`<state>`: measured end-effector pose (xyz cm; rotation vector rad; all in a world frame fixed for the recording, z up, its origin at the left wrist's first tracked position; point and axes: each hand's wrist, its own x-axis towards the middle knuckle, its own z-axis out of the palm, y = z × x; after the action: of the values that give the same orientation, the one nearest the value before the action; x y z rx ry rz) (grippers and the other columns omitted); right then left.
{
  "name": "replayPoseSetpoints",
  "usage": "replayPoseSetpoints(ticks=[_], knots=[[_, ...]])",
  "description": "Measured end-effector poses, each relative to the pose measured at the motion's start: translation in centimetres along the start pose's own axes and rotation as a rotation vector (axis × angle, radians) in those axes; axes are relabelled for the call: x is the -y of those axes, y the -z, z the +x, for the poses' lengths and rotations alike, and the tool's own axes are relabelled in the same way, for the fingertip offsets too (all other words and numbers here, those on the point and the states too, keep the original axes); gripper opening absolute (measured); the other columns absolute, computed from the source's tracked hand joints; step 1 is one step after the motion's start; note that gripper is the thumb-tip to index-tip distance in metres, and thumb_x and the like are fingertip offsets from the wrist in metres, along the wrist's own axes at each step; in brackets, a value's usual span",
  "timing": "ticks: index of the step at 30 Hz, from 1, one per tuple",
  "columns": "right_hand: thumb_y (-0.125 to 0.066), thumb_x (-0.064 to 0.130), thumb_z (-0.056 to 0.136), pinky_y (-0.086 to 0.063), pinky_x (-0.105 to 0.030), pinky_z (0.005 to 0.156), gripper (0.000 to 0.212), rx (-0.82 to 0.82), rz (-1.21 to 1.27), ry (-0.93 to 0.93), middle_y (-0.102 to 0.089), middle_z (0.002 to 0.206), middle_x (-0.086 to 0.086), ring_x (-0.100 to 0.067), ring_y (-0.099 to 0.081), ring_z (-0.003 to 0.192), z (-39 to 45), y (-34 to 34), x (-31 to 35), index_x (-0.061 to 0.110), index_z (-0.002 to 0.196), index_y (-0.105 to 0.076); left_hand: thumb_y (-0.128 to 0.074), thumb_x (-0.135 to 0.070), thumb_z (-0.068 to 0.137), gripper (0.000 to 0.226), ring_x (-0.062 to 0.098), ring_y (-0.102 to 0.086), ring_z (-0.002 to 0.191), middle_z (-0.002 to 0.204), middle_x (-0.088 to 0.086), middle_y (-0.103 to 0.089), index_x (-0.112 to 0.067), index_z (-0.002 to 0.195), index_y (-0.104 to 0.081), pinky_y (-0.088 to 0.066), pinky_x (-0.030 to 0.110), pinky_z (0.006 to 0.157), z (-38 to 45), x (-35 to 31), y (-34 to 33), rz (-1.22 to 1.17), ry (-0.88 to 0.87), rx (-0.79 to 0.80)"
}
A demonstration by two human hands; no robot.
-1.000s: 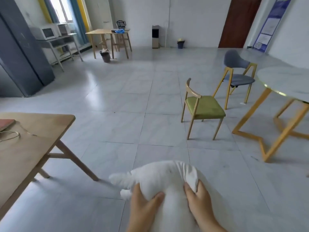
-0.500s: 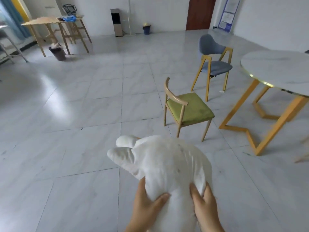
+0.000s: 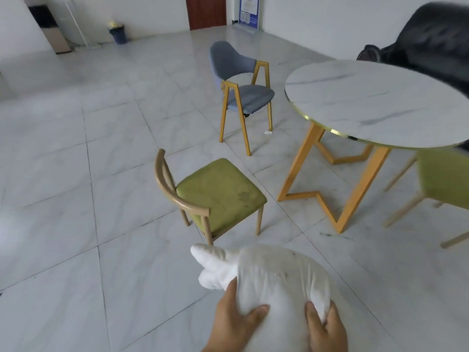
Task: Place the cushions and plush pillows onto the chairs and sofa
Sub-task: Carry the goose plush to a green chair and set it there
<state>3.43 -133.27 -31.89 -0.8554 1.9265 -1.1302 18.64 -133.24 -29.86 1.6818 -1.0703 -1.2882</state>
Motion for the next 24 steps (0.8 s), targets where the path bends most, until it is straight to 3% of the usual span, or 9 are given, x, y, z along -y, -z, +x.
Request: replayPoseSetpoints(ticks=[4,7,10,11,13,16,18,22,24], knots=[[-0.072,-0.003,0.073,-0.036,0.000,0.044,0.021,-0.040,-0.038,0.010,-0.061,0.063,-0.028,0.012,-0.050,0.041,9.5,-3.0,3.4,-0.010,0.089,-0.060,-0.078,-0.020,0.062,0.054,-0.031,-0.048,0.078,0.092,-0.030,-0.051,-0.047,0.087,-0.038,-0.036,-0.008,0.065,9.0,-5.2,-2.1,0.005,-0.034,0.031],[-0.057,0.016,0.061,-0.027,0.005,0.039,0.050,-0.151,-0.043,0.088,-0.061,0.073,-0.040,0.013,-0.046,0.046,15.2,-6.2,6.4,-0.021,0.095,-0.058,-0.068,-0.044,0.042,0.059,-0.023,-0.044,0.084,0.095,-0.033,-0.047,-0.050,0.091,-0.035,-0.036,-0.009,0.065,15.0,-7.7,-3.3,0.005,-0.002,0.008],[-0.058,0.018,0.058,-0.032,0.009,0.053,0.047,-0.105,-0.085,0.075,-0.063,0.070,-0.037,-0.008,-0.063,0.059,21.1,-8.9,10.1,-0.017,0.090,-0.061,-0.077,-0.034,0.049,0.065,-0.010,-0.048,0.085,0.092,-0.031,-0.047,-0.040,0.100,-0.037,-0.035,-0.010,0.064,21.4,-9.5,-4.1,-0.011,0.000,-0.045],[-0.062,0.017,0.062,-0.034,0.008,0.056,0.040,-0.074,-0.093,0.065,-0.062,0.069,-0.033,-0.031,-0.065,0.069,23.2,-9.7,10.7,-0.014,0.088,-0.062,-0.080,-0.022,0.057,0.065,-0.008,-0.048,0.085,0.092,-0.030,-0.046,-0.036,0.103,-0.036,-0.035,-0.010,0.065,23.5,-10.1,-4.3,-0.016,0.003,-0.053],[-0.065,0.019,0.068,-0.039,-0.008,0.058,0.040,-0.013,-0.090,0.056,-0.059,0.071,-0.026,-0.044,-0.062,0.083,27.3,-11.7,12.9,-0.011,0.093,-0.061,-0.077,-0.008,0.066,0.059,-0.011,-0.047,0.083,0.091,-0.027,-0.047,-0.034,0.100,-0.038,-0.036,-0.008,0.064,28.1,-11.4,-4.7,-0.023,-0.005,-0.084],[-0.065,0.004,0.081,-0.039,-0.035,0.077,0.035,0.108,-0.131,0.044,-0.061,0.101,-0.037,-0.044,-0.057,0.101,33.3,-14.8,16.9,-0.013,0.110,-0.055,-0.077,-0.012,0.067,0.058,0.001,-0.054,0.087,0.096,-0.015,-0.054,-0.029,0.111,-0.043,-0.037,0.001,0.067,34.8,-13.7,-4.7,-0.053,0.014,-0.112],[-0.061,0.000,0.083,-0.038,-0.038,0.084,0.031,0.189,-0.128,0.049,-0.060,0.109,-0.034,-0.041,-0.055,0.104,36.7,-16.7,19.9,-0.010,0.111,-0.055,-0.078,-0.017,0.066,0.054,-0.003,-0.055,0.086,0.096,-0.017,-0.055,-0.029,0.105,-0.043,-0.039,-0.001,0.067,38.4,-15.5,-4.3,-0.084,0.001,-0.156],[-0.052,-0.019,0.081,-0.029,-0.047,0.091,0.027,0.315,-0.195,0.136,-0.053,0.105,-0.046,-0.053,-0.048,0.105,40.6,-21.5,24.1,-0.023,0.108,-0.050,-0.079,-0.026,0.056,0.056,-0.015,-0.054,0.074,0.090,-0.026,-0.047,-0.034,0.094,-0.039,-0.038,-0.007,0.061,42.7,-18.9,-3.1,-0.169,0.046,-0.293],[-0.058,-0.001,0.075,-0.024,-0.047,0.087,0.041,0.307,-0.195,0.176,-0.050,0.092,-0.054,-0.054,-0.049,0.096,42.4,-24.3,24.3,-0.030,0.103,-0.047,-0.069,-0.046,0.037,0.063,-0.025,-0.054,0.077,0.091,-0.025,-0.051,-0.036,0.093,-0.042,-0.038,-0.007,0.061,44.5,-20.0,-2.0,-0.178,0.052,-0.367]])
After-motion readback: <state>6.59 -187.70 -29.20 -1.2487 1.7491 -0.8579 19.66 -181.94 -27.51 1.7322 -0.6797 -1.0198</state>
